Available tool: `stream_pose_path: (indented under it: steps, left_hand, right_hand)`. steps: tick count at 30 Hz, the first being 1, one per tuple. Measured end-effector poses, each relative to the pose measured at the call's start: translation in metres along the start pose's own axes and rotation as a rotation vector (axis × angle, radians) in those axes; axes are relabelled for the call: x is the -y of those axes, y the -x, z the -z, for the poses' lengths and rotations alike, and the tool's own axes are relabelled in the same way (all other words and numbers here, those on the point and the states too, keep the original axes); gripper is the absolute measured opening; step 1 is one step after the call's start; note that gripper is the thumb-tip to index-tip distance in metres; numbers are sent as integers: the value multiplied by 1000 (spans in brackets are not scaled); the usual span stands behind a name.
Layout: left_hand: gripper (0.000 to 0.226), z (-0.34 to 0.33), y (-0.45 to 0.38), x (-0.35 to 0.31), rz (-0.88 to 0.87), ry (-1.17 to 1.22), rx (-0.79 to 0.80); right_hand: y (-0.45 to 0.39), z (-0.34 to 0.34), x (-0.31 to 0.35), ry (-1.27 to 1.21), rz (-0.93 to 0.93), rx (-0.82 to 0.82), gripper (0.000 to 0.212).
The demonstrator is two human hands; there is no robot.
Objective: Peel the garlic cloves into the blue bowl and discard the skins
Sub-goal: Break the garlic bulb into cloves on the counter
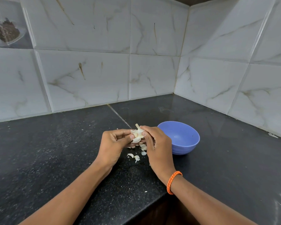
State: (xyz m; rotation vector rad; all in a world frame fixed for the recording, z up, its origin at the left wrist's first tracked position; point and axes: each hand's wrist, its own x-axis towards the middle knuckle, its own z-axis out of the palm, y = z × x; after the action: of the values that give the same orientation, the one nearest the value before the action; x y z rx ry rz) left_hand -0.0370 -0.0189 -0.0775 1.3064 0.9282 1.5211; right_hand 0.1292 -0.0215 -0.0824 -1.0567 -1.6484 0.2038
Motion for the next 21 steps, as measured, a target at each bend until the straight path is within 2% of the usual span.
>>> stream_pose_path:
  steps: [3,8,14,21]
  left_hand:
    - [14,1,0,-1,-11,-21,-23]
    - [24,0,1,-1,-24,-47,36]
    - [8,3,-1,-1,-13,-47,-31]
    - [6,2,-1,-2,-57,-176,-95]
  right_hand:
    - [0,0,1,47,6,-31,23]
    - [1,-1,1,67,22,20,23]
    - [1,-1,1,47,18,15,22]
    - [1,-1,4,79,22,8,22]
